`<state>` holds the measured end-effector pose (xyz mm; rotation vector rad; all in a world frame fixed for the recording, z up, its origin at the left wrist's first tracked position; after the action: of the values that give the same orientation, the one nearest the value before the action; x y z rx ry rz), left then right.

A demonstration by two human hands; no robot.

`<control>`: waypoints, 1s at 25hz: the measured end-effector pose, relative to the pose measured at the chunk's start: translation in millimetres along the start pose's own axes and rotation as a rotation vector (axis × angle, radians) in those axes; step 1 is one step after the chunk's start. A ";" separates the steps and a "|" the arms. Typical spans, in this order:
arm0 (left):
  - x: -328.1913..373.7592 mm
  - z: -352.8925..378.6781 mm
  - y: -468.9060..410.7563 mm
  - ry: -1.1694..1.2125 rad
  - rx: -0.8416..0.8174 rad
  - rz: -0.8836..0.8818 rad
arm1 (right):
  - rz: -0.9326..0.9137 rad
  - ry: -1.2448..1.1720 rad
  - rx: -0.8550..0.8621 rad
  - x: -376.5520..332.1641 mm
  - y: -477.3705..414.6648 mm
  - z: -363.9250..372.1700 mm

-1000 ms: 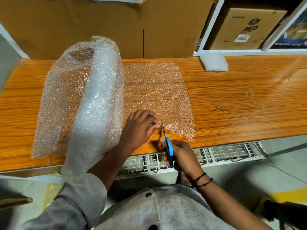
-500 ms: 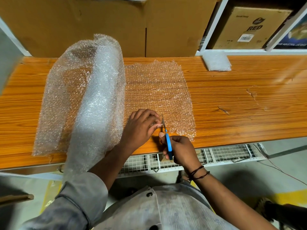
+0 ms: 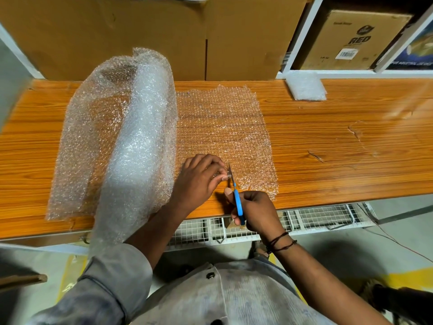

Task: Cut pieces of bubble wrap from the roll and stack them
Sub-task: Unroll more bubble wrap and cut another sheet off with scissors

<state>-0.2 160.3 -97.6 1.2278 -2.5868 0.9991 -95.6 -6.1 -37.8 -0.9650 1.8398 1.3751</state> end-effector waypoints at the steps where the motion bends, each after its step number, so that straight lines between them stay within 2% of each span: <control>1: 0.1 -0.2 -0.1 0.004 0.001 0.003 | 0.013 -0.019 0.003 1.0 -1.7 0.1; 5: -0.2 -1.3 -0.3 0.013 0.009 0.012 | 0.057 -0.007 -0.003 -3.8 -6.4 1.1; 16: 0.2 -2.2 -0.6 0.053 -0.016 -0.001 | 0.027 0.094 0.045 -15.1 -18.4 3.7; 25: 1.2 -5.5 -1.5 0.156 -0.104 -0.029 | 0.017 0.070 0.052 -21.1 -26.1 4.2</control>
<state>-0.9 162.1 -92.1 1.1124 -2.4609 0.9044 -62.2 -2.9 -34.3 -0.9842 1.9299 1.3116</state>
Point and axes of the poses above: each hand's wrist, its own y-axis away from the middle knuckle, its own z-axis out of the palm, x = y × z, the point moved 1 cm from there along -y, towards the middle knuckle, and after that the axes turned 2 degrees about x, right-handed, at the moved point
